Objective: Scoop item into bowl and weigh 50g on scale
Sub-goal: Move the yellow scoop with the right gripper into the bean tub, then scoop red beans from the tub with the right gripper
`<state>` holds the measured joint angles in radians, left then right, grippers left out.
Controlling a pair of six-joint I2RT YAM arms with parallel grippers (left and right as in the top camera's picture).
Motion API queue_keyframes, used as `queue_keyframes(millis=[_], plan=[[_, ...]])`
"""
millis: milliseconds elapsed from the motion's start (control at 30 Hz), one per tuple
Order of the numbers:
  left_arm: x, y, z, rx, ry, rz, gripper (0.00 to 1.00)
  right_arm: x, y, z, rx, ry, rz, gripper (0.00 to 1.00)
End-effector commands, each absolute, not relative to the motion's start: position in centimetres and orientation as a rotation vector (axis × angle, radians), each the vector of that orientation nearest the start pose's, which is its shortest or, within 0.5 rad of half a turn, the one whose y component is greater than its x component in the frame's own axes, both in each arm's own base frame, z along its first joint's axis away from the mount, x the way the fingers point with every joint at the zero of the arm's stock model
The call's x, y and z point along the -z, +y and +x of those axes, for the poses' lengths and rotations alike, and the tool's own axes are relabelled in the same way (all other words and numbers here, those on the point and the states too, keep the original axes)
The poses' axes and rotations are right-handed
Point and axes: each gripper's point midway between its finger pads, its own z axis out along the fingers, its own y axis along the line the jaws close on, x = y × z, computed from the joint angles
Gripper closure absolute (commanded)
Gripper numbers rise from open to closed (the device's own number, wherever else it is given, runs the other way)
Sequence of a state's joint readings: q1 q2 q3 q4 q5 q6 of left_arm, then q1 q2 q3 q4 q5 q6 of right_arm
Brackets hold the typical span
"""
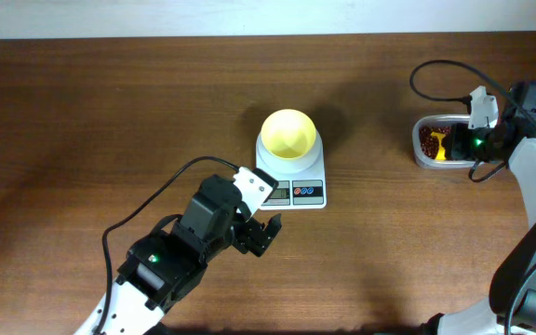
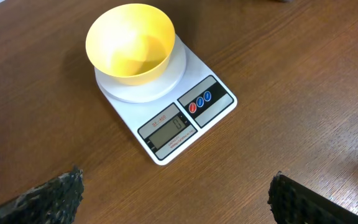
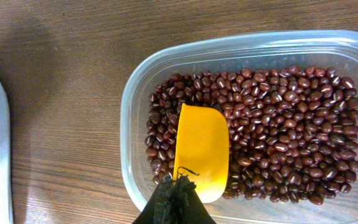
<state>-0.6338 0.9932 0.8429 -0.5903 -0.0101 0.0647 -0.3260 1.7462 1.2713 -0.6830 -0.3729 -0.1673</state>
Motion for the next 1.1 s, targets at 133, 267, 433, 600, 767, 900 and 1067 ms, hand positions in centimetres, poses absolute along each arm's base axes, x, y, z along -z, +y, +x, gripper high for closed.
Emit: queue_keyframes(millis=[133,267,433,600,767,900,1067], plan=[[-18.7,-18.2,24.7,0.274,2.190,0.824,0.01,-9.6,-6.3,40.5,-0.438,2.622,0.165,0.96],[-18.7,-18.2,24.7,0.273,2.190,0.824,0.01,-10.2,-6.8,40.8,-0.508,2.576,0.216,0.96],[-18.7,-18.2,24.7,0.274,2.190,0.824,0.01,-8.9,-7.9,40.3,-0.574,2.588,0.338,0.96],[-18.7,-18.2,24.7,0.273,2.190,0.824,0.01,-6.5,-6.7,40.2,-0.725,2.613,0.371,0.96],[-18.7,-18.2,24.7,0.273,2.190,0.824,0.01,-6.0,-7.3,40.0,-0.801,2.593,0.436,0.96],[-18.6,-18.2,24.7,0.273,2.193,0.825,0.01,-6.3,-8.8,39.7,-0.819,2.560,0.492,0.96],[-18.6,-18.2,24.7,0.273,2.193,0.825,0.01,-6.7,-10.4,39.2,-0.860,2.512,0.551,0.96]])
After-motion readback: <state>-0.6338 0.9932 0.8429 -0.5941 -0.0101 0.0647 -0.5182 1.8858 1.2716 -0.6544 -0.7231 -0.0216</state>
